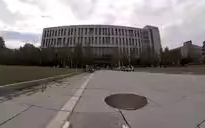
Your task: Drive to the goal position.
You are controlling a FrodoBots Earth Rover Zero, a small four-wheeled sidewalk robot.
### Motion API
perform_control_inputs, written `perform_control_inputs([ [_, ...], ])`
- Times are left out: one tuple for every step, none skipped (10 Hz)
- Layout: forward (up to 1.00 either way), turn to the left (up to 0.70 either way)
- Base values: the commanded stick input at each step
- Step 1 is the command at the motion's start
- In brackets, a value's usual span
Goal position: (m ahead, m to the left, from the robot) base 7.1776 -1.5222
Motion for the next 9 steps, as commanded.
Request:
perform_control_inputs([
  [0.70, 0.00],
  [0.70, 0.00],
  [0.70, 0.00],
  [0.70, 0.00],
  [0.70, 0.00],
  [0.70, 0.00],
  [0.70, 0.00],
  [0.70, 0.00],
  [0.70, 0.00],
])
